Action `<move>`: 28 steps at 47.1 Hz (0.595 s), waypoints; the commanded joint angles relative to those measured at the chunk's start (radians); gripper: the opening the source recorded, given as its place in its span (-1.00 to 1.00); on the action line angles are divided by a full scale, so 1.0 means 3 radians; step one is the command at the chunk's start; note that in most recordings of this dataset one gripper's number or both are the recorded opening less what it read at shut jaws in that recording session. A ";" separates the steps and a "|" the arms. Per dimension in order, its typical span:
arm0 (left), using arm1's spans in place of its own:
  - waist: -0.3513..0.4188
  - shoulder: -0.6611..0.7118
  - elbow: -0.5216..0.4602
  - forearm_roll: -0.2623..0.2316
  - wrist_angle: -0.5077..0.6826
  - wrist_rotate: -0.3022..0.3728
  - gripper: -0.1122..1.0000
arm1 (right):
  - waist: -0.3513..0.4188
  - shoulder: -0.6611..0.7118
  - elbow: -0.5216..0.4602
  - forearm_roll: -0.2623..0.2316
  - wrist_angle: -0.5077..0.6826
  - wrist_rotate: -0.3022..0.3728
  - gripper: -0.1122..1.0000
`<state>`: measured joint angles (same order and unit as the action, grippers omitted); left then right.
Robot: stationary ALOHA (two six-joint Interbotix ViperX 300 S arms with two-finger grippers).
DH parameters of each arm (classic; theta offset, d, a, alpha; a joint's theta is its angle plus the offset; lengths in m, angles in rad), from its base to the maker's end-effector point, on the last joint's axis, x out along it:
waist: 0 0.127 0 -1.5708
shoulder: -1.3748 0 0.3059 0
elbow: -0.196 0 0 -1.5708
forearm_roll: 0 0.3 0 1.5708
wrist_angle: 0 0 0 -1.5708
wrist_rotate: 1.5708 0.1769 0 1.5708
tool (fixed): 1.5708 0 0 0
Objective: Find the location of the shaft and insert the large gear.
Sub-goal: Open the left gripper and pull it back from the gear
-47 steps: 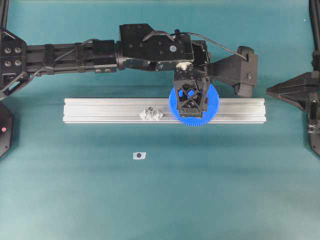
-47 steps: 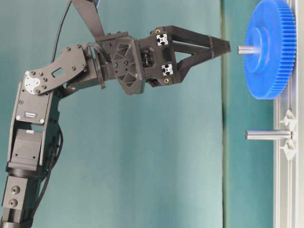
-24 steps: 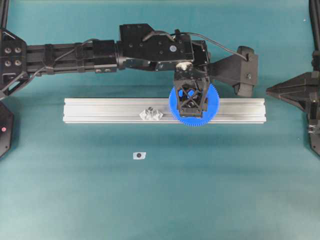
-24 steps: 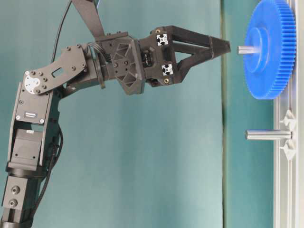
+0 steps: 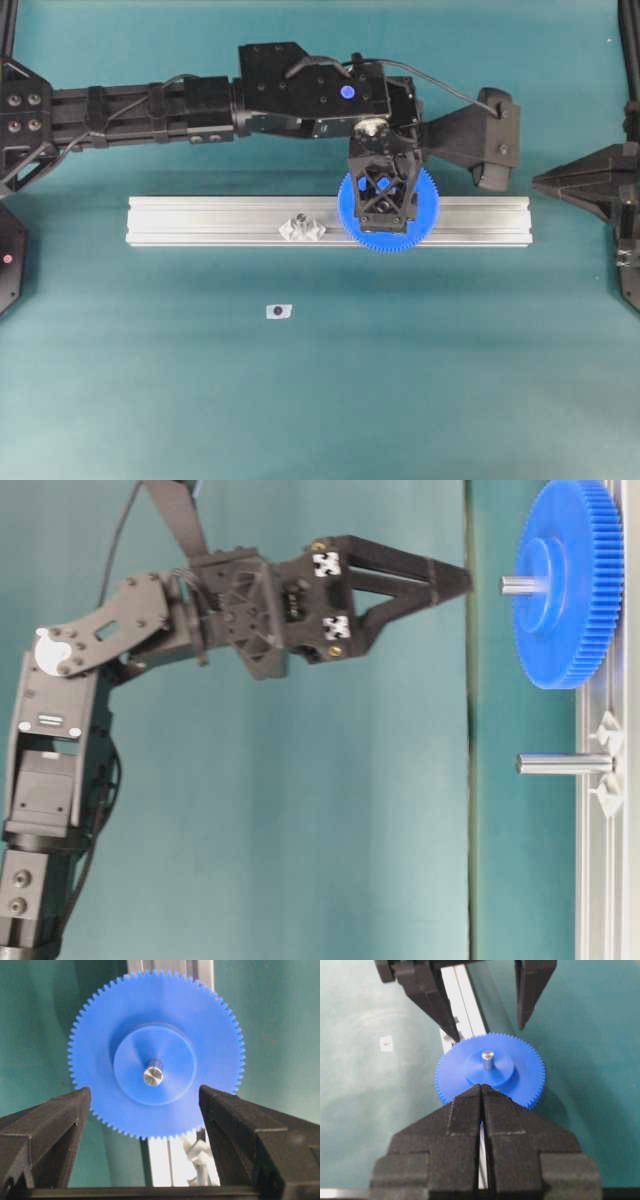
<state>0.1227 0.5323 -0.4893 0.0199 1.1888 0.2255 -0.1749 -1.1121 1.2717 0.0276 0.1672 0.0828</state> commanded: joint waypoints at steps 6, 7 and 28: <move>-0.0036 -0.0066 -0.0148 0.0010 0.0072 -0.0010 0.70 | -0.0010 0.0015 -0.0036 0.0005 -0.0015 0.0031 -0.82; -0.0036 -0.0066 -0.0148 0.0010 0.0077 -0.0010 0.70 | -0.0010 0.0015 -0.0036 0.0005 -0.0015 0.0031 -0.82; -0.0072 -0.0092 -0.0332 0.0010 0.0107 -0.0194 0.70 | -0.0010 0.0015 -0.0036 0.0005 -0.0015 0.0031 -0.82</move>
<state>0.1089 0.5323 -0.5538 0.0199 1.2226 0.1703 -0.1749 -1.1137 1.2717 0.0291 0.1672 0.0828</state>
